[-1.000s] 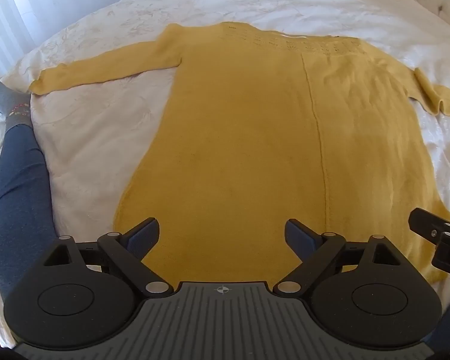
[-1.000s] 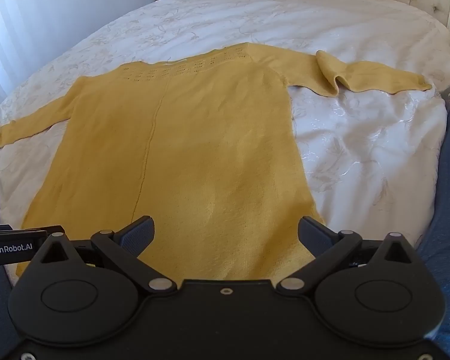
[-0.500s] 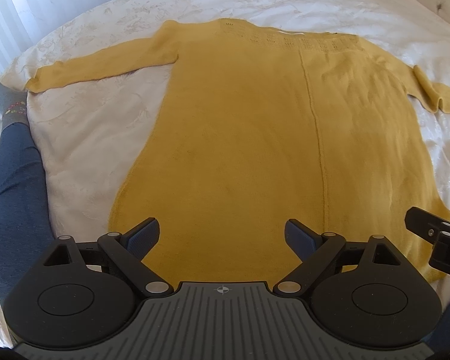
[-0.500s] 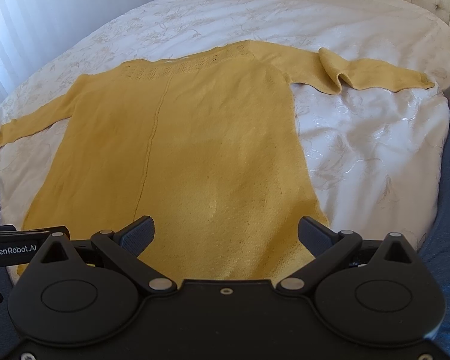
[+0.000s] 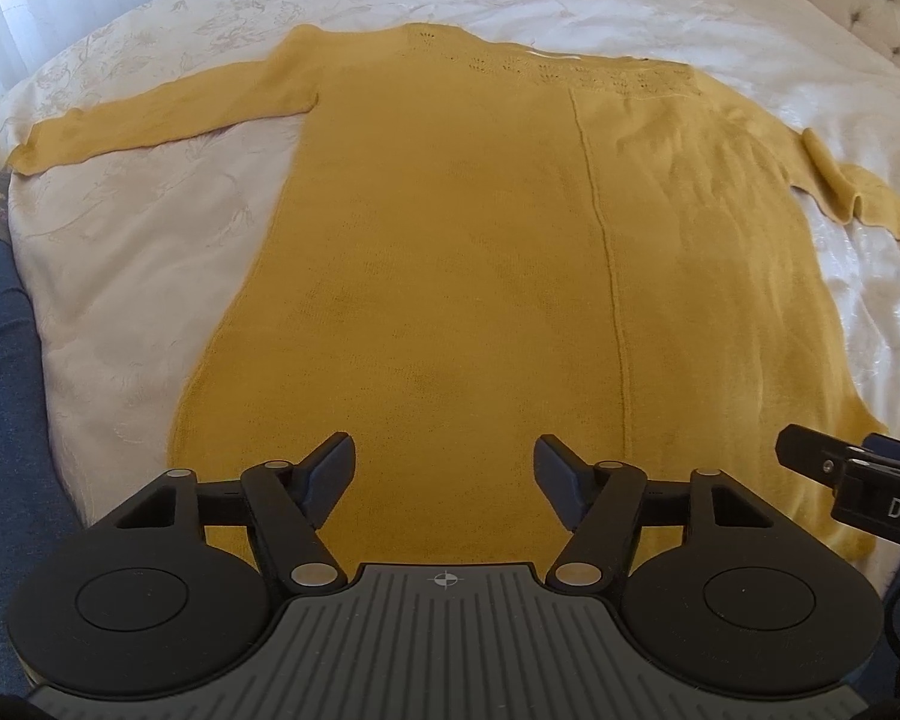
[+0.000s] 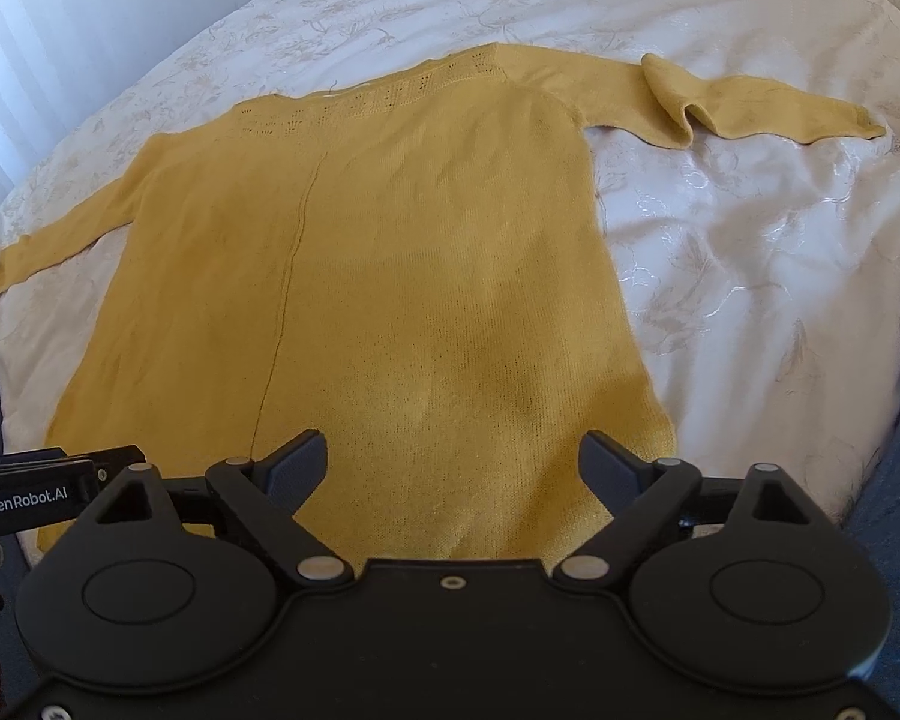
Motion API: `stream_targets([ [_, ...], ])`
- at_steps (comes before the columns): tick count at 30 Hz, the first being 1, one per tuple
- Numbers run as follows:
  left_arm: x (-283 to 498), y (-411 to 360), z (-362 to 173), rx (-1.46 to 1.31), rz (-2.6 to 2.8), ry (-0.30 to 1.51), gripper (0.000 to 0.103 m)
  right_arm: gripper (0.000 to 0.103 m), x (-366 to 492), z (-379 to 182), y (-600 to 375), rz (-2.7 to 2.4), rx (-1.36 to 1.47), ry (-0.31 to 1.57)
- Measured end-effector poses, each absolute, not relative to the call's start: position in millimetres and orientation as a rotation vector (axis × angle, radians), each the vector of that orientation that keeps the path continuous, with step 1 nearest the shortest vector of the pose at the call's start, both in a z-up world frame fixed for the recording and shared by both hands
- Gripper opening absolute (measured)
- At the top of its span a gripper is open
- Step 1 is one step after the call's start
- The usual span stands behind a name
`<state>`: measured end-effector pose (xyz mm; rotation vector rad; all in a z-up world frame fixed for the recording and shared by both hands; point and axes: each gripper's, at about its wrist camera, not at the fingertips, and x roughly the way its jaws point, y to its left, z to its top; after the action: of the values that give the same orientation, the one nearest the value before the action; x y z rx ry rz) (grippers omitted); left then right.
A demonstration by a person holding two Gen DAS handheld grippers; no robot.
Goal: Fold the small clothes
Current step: 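Move both grippers over the yellow sweater toward one sleeve cuff, then grasp the sleeve cuff with the right gripper and lift it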
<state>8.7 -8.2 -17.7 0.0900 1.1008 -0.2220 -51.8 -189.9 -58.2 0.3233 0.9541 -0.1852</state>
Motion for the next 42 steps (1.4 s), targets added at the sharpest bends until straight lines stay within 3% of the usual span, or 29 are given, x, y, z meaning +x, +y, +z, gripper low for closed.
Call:
stream_targets([
  [3, 14.9, -8.3, -20.6, 0.09, -0.246, 1.118, 0.059, 0.085, -50.7, -63.2, -196.9, -0.184, 0.324, 0.967],
  [4, 17.0, -8.9, -21.1, 0.092, -0.251, 1.113, 0.057, 0.08, -49.9, -64.0, -199.7, -0.18, 0.317, 0.971],
  [11, 44.9, -9.6, -17.2, 0.079, -0.289, 1.019, 0.056, 0.069, -30.8, -58.6, -236.3, -0.199, 0.208, 0.964],
  [19, 106.3, -15.5, -20.1, 0.12, -0.22, 0.882, 0.056, 0.067, 14.2, -42.5, -338.2, -0.328, 0.189, 0.865],
  [29, 164.7, -26.5, -54.8, 0.131, -0.185, 0.886, 0.056, 0.071, 67.8, -42.0, -486.5, -0.531, 0.294, 0.741],
  [34, 165.0, -41.8, -68.4, 0.222, -0.171, 0.827, 0.068, 0.072, 72.8, -62.8, -536.1, -0.617, 0.372, 0.801],
  [42, 161.1, -37.9, -80.1, 0.19, -0.18, 0.741, 0.076, 0.072, 65.5, -85.8, -569.4, -0.621, 0.547, 0.835],
])
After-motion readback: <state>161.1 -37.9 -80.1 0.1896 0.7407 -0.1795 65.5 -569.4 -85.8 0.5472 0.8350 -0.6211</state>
